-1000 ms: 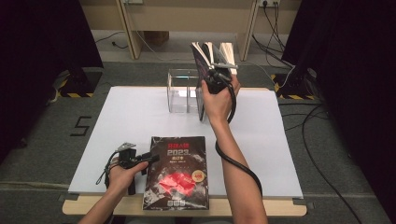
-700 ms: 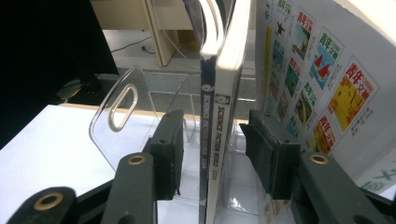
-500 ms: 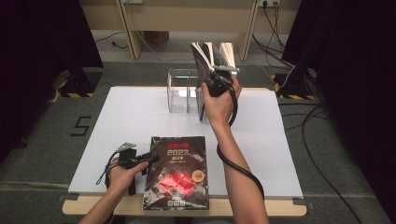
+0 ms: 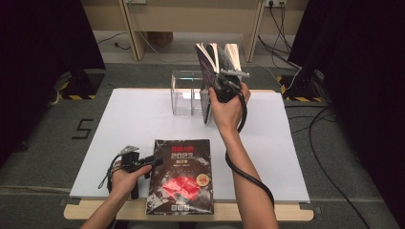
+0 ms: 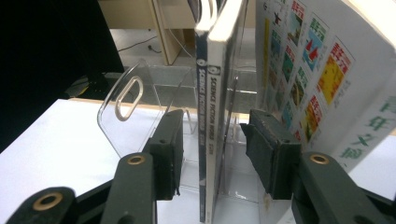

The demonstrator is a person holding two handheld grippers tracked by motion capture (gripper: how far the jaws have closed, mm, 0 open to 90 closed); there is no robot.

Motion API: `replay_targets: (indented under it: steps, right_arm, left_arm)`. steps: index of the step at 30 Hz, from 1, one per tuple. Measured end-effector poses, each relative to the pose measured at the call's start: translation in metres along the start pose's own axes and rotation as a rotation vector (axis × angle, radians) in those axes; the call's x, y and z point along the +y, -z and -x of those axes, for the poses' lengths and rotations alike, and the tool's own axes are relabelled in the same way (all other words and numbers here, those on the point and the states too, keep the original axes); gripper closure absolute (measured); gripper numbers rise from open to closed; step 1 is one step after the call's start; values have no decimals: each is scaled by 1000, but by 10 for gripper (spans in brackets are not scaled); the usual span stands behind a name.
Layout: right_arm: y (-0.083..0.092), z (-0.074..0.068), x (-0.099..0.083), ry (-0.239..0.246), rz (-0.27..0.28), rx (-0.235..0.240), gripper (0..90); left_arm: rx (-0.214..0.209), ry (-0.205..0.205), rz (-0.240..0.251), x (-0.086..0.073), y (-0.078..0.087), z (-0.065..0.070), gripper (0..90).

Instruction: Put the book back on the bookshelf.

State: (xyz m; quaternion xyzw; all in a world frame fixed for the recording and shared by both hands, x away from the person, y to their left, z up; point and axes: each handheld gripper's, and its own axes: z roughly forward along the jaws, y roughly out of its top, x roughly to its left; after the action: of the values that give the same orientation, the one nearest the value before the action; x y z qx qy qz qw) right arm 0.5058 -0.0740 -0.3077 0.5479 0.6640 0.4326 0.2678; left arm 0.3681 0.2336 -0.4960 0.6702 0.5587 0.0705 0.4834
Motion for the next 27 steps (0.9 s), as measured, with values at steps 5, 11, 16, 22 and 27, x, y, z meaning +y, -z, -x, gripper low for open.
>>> replay_targets:
  steps: [5, 11, 16, 22, 27]
  right_arm:
    - [3, 3, -4, -4, -7, 4, 561]
    - [5, 7, -9, -7, -14, 5, 560]
    - [7, 9, -14, -7, -22, 4, 560]
    - [10, 12, -21, -16, -34, 10, 560]
    - [12, 13, -25, -16, -39, 15, 558]
  left_arm:
    - [2, 0, 1, 0, 0, 0, 513]
    - [3, -2, 1, 0, 1, 0, 513]
    - [2, -2, 0, 0, 1, 0, 513]
    - [3, -2, 1, 0, 1, 0, 513]
    - [4, -2, 1, 0, 1, 0, 513]
